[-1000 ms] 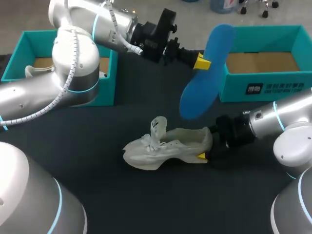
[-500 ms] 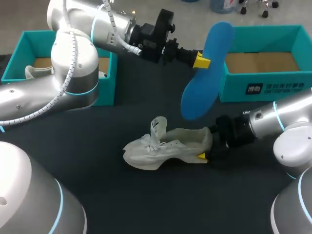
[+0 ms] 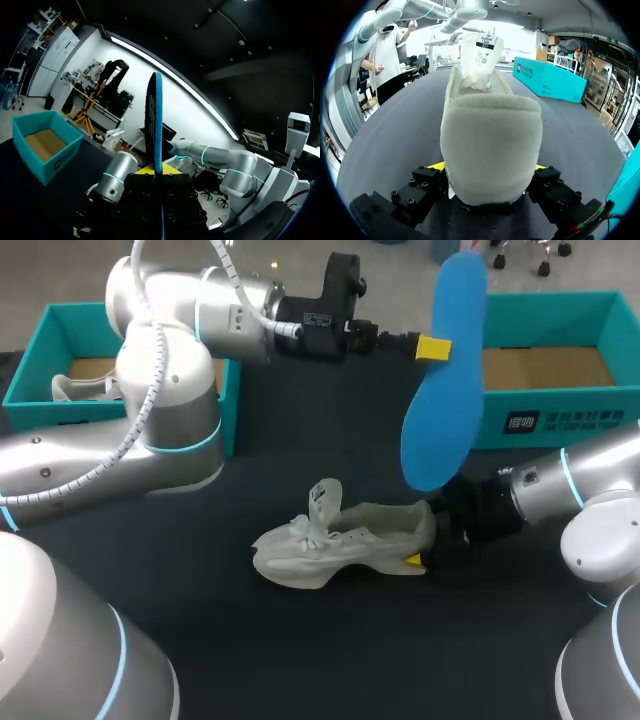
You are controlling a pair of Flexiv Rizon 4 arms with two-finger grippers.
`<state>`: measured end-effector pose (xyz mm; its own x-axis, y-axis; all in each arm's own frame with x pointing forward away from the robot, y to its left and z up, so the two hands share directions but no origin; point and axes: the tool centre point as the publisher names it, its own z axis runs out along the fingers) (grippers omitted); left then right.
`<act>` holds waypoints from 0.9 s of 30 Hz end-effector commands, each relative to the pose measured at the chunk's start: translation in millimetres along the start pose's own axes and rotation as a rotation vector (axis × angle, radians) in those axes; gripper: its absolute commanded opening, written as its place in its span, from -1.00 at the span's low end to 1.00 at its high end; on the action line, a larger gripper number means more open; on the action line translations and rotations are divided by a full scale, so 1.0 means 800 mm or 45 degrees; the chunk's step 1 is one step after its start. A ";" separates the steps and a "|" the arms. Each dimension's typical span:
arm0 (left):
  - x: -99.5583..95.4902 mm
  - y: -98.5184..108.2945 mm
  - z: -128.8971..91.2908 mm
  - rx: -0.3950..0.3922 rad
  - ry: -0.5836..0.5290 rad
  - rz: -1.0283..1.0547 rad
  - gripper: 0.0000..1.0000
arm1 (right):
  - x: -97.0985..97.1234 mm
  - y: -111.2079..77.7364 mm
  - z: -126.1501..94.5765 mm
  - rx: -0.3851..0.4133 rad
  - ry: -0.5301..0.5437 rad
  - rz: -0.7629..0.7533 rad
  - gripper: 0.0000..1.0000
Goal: Take the shoe out of the shoebox, open the shoe tongue, remove and reinsert the insole, then place the shoe into the shoebox
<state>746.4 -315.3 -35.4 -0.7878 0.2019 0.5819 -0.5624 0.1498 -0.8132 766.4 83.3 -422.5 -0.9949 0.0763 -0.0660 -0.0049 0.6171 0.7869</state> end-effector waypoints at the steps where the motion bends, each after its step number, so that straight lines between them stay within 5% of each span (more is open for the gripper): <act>1: 0.022 0.007 -0.005 0.058 -0.001 -0.066 -1.00 | 0.001 -0.003 0.003 0.003 -0.001 -0.001 -1.00; 16: 0.094 0.012 -0.017 0.096 0.035 -0.406 -1.00 | 0.001 -0.003 0.003 0.003 -0.001 -0.001 -1.00; 27: 0.110 0.014 -0.042 0.103 0.013 -0.255 -1.00 | 0.001 -0.003 0.003 0.003 -0.001 -0.001 -1.00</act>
<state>679.9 -276.3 6.6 -0.6332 0.1916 0.7499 -0.7438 0.1173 -0.6580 766.4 83.3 -422.6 -0.9949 0.0763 -0.0660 -0.0048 0.6172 0.7868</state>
